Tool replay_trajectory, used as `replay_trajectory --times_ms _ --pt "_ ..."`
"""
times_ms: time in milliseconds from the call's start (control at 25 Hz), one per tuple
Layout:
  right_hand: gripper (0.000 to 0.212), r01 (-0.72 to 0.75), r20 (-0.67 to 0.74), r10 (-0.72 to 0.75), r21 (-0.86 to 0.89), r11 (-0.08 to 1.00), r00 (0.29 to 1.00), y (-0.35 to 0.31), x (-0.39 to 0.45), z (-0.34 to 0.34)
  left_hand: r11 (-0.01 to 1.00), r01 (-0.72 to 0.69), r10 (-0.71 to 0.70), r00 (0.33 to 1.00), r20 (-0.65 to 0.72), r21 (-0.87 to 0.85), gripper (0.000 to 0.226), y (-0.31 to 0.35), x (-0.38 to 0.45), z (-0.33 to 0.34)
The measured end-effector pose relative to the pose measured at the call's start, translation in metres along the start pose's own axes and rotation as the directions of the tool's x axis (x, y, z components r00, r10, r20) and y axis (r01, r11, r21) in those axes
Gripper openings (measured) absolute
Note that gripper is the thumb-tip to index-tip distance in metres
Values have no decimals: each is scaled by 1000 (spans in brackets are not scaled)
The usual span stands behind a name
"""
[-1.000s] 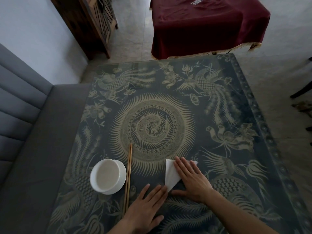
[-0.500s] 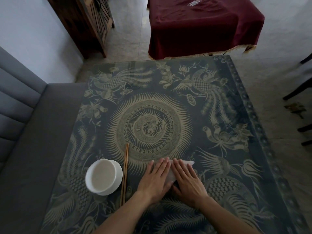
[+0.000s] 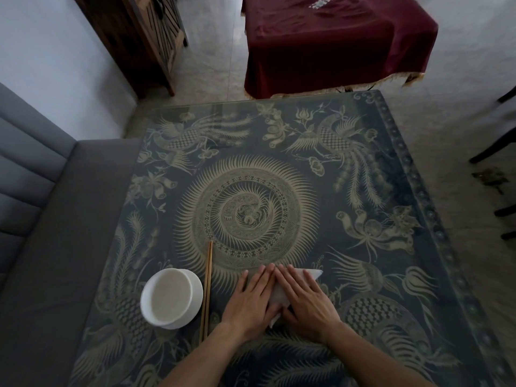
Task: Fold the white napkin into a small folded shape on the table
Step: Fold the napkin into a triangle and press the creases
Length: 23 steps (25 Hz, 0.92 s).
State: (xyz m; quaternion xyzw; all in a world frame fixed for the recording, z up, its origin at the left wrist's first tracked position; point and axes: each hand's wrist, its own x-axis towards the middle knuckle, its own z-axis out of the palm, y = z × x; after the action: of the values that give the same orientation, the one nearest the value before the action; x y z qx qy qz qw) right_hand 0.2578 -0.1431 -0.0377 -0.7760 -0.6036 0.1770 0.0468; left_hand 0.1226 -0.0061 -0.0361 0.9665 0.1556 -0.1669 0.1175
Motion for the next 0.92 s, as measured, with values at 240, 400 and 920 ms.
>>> replay_trajectory --times_ms 240,400,920 --pt "67 -136 -24 135 -64 989 991 32 -23 -5 1000 -16 16 1000 2 5 66 -5 -1 3" --pt "66 -262 3 264 -102 960 965 55 -44 -9 1000 -28 28 999 -20 4 67 -5 -1 3" --pt "76 7 58 -4 -51 999 998 18 -6 -8 994 -102 104 990 -91 26 70 5 -6 13"
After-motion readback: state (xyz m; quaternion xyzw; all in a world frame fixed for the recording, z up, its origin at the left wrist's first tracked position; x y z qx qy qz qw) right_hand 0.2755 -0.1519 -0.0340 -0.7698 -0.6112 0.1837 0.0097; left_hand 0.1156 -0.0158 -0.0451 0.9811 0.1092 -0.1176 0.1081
